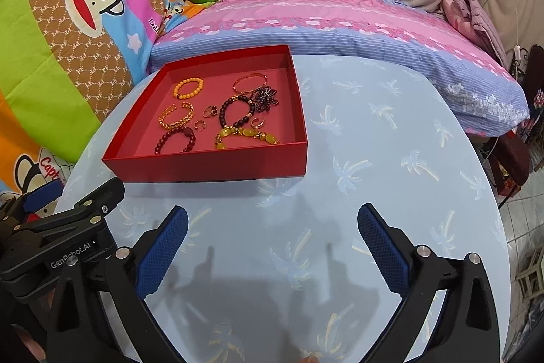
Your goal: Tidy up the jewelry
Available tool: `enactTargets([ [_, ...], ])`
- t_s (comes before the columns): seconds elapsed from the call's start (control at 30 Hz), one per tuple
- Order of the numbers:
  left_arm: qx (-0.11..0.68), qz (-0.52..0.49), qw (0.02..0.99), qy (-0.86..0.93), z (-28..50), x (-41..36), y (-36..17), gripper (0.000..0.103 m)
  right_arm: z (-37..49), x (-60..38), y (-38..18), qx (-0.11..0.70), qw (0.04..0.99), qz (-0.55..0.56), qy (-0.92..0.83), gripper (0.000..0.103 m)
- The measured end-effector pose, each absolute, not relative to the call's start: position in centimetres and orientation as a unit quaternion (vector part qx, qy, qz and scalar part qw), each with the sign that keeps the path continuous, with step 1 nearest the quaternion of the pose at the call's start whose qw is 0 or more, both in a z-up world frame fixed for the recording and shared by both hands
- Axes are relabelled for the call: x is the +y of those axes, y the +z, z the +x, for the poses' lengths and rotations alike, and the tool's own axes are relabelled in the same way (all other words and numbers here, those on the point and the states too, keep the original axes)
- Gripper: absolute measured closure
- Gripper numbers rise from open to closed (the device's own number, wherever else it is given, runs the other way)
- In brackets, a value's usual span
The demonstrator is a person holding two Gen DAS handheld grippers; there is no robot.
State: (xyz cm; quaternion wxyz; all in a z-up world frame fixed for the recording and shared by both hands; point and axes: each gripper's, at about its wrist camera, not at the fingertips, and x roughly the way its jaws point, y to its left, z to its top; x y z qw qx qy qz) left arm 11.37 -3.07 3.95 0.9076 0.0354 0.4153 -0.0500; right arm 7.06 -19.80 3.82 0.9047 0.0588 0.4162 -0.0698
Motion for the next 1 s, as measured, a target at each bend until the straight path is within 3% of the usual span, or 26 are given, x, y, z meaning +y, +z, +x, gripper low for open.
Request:
enactTargets([
  [1.0,0.425,0.032,0.903,-0.048,11.47,-2.83,3.28,0.007,6.99,-19.74,3.30,0.418,0.904,0.057,-0.073,0.007],
])
